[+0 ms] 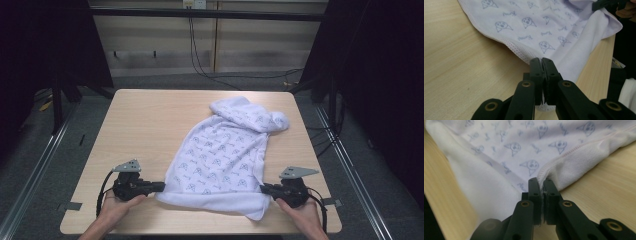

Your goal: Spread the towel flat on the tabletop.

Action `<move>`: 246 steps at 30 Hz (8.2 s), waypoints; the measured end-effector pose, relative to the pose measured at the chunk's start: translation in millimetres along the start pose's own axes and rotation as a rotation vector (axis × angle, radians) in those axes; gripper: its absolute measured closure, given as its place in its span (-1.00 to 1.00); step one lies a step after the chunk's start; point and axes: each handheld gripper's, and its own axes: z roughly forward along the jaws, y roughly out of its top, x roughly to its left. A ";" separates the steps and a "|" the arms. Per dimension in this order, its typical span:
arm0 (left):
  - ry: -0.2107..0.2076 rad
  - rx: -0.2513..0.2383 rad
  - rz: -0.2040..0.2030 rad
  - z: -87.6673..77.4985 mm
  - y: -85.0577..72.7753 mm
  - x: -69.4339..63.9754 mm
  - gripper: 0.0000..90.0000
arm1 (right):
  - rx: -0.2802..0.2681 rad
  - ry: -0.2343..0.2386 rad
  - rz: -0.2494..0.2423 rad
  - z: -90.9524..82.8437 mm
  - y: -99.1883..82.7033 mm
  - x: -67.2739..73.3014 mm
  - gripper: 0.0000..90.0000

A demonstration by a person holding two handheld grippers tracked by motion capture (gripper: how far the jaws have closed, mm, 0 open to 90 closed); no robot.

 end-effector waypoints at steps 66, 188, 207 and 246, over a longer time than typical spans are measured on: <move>0.085 0.145 0.112 72.6 38.2 15.8 0.94 | 0.085 -0.127 -0.053 68.1 35.1 -56.4 0.90; 0.065 -0.021 0.086 28.4 23.7 -15.0 0.89 | 0.072 0.156 -0.188 24.9 -8.8 43.6 0.43; 0.060 -0.019 0.068 26.0 20.7 -11.3 0.88 | 0.073 0.148 -0.081 2.9 -22.1 28.4 0.34; 0.053 -0.076 0.043 17.0 25.4 -7.2 0.89 | -0.110 0.094 -0.041 -14.6 0.8 9.4 0.98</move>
